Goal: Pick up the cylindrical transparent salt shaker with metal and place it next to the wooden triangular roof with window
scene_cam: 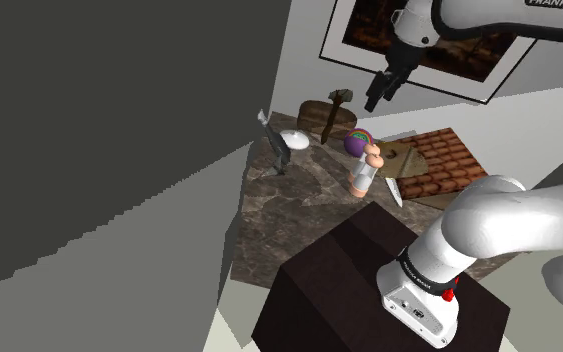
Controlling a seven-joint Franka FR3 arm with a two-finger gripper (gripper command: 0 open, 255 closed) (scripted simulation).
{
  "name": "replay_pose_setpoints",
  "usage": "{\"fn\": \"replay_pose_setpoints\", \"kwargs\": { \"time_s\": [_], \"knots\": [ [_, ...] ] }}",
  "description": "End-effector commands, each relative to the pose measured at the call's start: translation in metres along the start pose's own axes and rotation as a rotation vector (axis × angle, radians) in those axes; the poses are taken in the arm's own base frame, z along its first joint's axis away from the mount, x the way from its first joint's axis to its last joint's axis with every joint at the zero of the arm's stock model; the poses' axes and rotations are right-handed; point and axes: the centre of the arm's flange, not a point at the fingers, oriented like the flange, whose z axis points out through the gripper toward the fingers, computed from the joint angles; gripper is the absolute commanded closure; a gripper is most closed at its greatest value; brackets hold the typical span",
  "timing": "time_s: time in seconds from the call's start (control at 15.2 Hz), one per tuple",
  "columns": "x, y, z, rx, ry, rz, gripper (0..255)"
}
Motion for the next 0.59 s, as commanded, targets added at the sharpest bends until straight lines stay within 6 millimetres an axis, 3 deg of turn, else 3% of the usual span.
{"fn": "replay_pose_setpoints", "kwargs": {
  "time_s": [0.0, 0.53],
  "knots": [
    [-0.004, 0.011, 0.022, -0.01, 0.001, 0.009, 0],
    [-0.023, 0.056, 0.113, -0.05, -0.002, 0.049, 0]
  ]
}}
